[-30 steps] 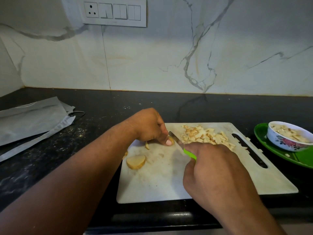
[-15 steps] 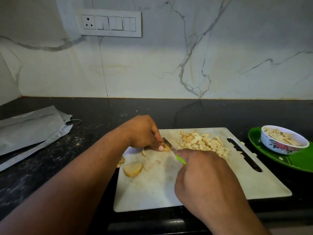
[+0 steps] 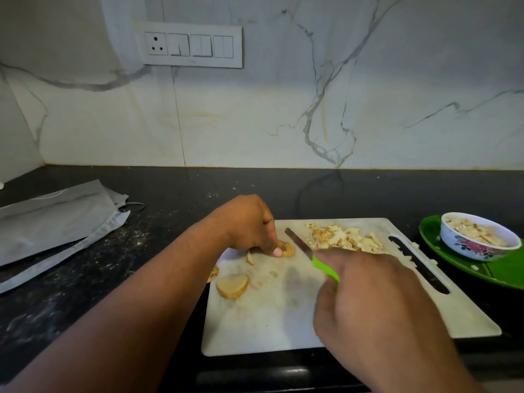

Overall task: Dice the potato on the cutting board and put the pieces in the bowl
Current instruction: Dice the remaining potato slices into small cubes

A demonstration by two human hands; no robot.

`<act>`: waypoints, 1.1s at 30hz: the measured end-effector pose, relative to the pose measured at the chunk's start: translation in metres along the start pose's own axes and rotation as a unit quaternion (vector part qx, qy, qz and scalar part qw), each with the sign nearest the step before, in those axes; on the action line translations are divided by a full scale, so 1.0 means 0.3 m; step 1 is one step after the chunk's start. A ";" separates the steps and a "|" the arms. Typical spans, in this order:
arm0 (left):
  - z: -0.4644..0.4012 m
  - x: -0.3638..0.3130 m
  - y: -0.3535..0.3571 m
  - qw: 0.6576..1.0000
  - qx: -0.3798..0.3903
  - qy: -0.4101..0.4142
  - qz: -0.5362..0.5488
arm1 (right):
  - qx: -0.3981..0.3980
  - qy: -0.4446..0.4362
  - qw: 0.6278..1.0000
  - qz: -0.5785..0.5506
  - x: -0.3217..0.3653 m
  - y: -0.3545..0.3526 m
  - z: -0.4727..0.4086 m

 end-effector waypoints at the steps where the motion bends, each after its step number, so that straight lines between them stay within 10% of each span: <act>1: 0.001 -0.001 -0.001 1.000 -0.001 -0.001 0.002 | -0.015 0.005 1.000 -0.008 0.003 0.022 -0.024; 16: -0.006 0.008 -0.003 1.000 0.013 0.006 0.015 | 0.074 -0.011 0.997 0.006 -0.010 0.003 0.073; 33: -0.013 0.016 -0.006 1.000 0.015 0.000 0.014 | 0.003 -0.023 1.000 -0.019 0.017 0.109 -0.046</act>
Point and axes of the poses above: each hand's wrist, its own z-axis away from the middle knuckle, its own y-axis out of the palm, x = y × z, the point moved 2 cm from there along -z, towards the middle knuckle, and after that the axes turned 11 degrees about x, right-handed, at the moved point
